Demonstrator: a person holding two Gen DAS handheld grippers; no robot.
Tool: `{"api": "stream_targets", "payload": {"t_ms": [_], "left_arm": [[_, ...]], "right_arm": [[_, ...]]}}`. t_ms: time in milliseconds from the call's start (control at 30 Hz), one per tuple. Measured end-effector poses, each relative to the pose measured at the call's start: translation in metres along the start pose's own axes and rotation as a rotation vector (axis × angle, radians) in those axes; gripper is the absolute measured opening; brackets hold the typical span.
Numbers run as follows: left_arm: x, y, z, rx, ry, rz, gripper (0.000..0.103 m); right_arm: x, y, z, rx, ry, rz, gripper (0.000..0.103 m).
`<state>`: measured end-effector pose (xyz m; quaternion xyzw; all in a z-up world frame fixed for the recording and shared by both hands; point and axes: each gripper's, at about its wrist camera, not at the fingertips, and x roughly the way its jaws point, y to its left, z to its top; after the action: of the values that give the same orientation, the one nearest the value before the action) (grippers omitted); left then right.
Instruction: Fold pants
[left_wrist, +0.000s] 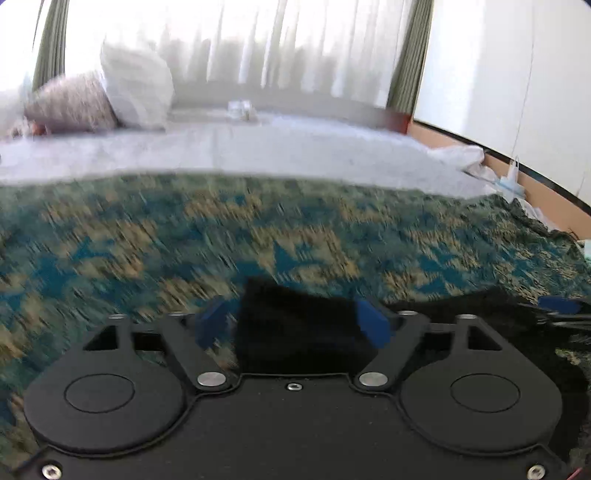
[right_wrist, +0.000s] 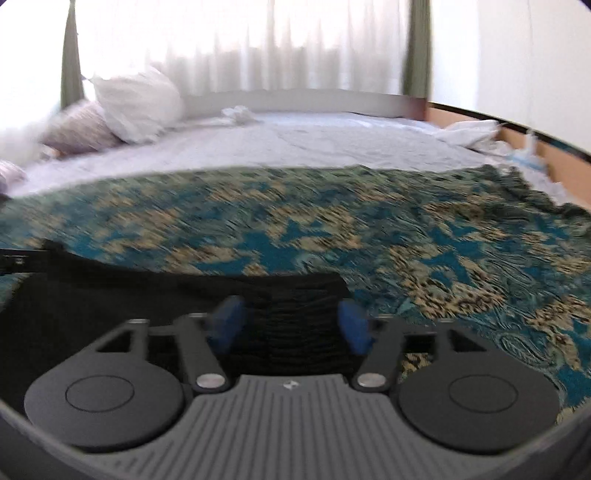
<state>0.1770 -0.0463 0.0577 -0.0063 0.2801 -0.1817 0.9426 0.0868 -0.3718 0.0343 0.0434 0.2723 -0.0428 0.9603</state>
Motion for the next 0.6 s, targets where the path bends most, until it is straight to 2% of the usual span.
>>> {"api": "stream_targets", "payload": {"t_ms": [67,167,267,400,600], "left_arm": [[-0.002,0.005,0.005,0.010,0.012,0.008,0.082],[0.007,0.018,0.005,-0.051,0.080,-0.007,0.084],[0.020,0.029,0.000,-0.126,0.149,-0.037,0.084],[0.036,0.035,-0.008,-0.191,0.198,-0.070,0.085],[0.046,0.032,-0.011,-0.167,0.194,-0.078,0.087]], "right_arm": [[-0.005,-0.012,0.005,-0.034,-0.009,0.001,0.090],[0.001,-0.034,0.006,-0.045,0.027,-0.017,0.090],[0.014,-0.059,0.001,0.057,0.082,0.103,0.090],[0.032,-0.077,-0.007,0.181,0.107,0.234,0.091],[0.061,-0.079,-0.007,0.177,0.140,0.328,0.092]]}}
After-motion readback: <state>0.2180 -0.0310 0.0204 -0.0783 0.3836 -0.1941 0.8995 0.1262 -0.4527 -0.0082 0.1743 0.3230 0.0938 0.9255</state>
